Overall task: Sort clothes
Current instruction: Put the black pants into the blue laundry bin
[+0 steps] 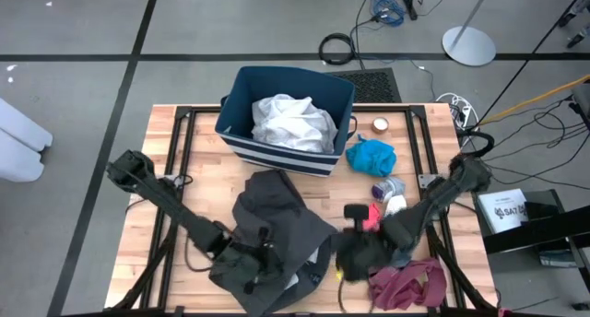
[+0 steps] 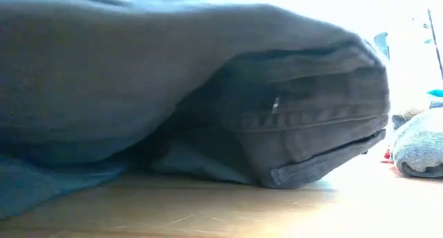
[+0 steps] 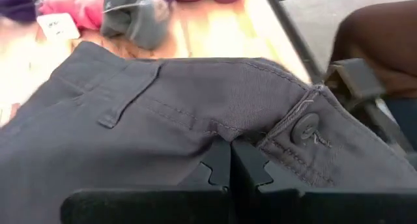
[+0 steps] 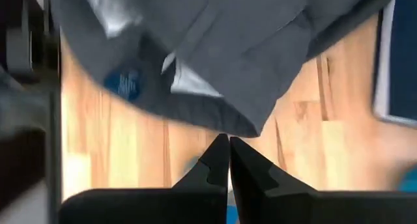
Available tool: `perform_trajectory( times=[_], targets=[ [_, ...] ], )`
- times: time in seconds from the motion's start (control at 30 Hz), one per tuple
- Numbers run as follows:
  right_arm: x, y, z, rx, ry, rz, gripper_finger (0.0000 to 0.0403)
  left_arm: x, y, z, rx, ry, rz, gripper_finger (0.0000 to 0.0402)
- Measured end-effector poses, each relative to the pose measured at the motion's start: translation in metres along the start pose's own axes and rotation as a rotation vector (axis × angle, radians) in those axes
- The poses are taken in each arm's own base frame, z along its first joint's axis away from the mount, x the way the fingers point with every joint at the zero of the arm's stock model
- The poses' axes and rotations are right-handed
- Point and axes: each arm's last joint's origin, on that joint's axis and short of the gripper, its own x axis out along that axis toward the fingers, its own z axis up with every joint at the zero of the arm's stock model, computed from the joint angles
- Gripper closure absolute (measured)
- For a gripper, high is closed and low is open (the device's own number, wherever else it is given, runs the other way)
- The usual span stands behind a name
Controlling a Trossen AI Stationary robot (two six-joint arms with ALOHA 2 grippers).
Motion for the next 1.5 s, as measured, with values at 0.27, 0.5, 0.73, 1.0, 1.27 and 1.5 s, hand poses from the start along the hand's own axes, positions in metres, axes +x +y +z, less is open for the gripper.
perform_trajectory(
  times=[0.27,0.5,0.73,1.0,1.27,1.5],
  targets=[
    [0.054,-0.085,-0.027,0.357,-0.249,0.343,0.0403,0.016,0.016,0.000,-0.041,0.024,-0.076,0.0402],
    [0.094,-0.112,-0.053,0.607,-0.269,0.351,0.0370,0.016,0.016,0.001,-0.022,0.014,-0.102,0.0402],
    [0.103,-0.119,-0.058,0.690,-0.221,0.327,0.0261,0.017,0.019,0.005,-0.031,-0.014,-0.110,0.0402],
    [0.137,-0.109,-0.060,0.703,-0.064,0.395,0.0154,0.018,0.021,0.005,-0.036,-0.014,-0.118,0.0402],
    [0.167,-0.105,-0.063,0.646,-0.003,0.367,0.0115,0.018,0.021,0.005,-0.037,-0.014,-0.123,0.0402],
    [0.178,-0.104,-0.067,0.609,0.028,0.341,0.0204,0.018,0.022,0.006,-0.039,-0.013,-0.122,0.0402]
  ],
)
